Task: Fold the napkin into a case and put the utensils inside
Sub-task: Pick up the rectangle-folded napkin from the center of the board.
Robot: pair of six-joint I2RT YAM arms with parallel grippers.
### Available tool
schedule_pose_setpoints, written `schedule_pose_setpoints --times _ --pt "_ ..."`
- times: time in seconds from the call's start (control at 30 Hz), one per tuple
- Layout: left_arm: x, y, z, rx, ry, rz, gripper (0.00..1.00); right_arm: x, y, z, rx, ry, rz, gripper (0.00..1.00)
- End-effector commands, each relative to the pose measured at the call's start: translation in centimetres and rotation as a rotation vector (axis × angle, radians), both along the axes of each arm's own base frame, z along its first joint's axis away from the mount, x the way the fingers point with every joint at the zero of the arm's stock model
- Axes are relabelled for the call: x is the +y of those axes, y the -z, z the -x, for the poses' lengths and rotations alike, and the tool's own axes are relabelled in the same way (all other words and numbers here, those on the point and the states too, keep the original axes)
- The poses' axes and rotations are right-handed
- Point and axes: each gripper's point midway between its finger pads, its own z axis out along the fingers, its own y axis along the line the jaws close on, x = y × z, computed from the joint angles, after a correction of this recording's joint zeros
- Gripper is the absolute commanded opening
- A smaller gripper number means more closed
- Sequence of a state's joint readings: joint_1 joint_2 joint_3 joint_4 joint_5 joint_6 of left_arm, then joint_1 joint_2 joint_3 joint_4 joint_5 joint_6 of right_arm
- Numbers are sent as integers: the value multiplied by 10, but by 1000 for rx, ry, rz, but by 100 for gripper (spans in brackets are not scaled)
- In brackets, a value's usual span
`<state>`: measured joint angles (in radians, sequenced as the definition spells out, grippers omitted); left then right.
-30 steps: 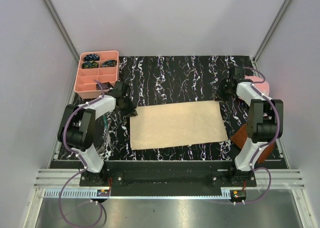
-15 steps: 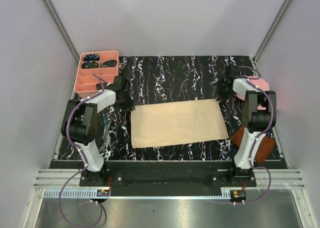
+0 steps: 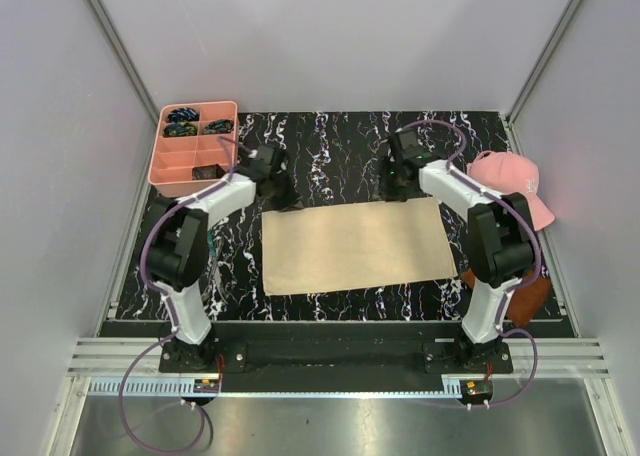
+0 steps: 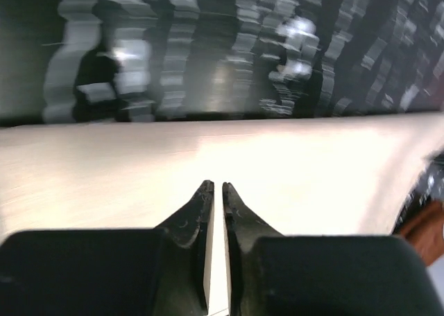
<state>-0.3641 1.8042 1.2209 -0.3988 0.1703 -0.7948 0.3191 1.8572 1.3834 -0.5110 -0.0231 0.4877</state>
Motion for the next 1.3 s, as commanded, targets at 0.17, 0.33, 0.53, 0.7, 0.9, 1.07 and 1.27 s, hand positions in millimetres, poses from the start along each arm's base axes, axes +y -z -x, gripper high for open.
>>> schedule_pose_setpoints --times 0.17,0.33,0.53,0.7,0.9,1.07,1.27 --pt "-75 6 -30 -47 90 95 8 38 25 -5 9 -56 82 41" --pt "-66 25 -39 -22 66 34 8 30 43 -16 11 -68 164 41" --pt "-46 43 -53 5 81 -64 8 18 40 -38 -34 -112 259 49" --pt "-38 15 -60 -47 124 -137 16 -11 -7 -24 -74 -72 318 76" --pt "-51 -44 -45 -133 167 -93 29 -96 -3 27 58 70 275 85" --pt "-79 -56 5 -124 280 -32 28 -142 22 61 134 109 333 85" --pt "-98 -61 67 -134 389 33 27 -146 43 72 159 132 307 80"
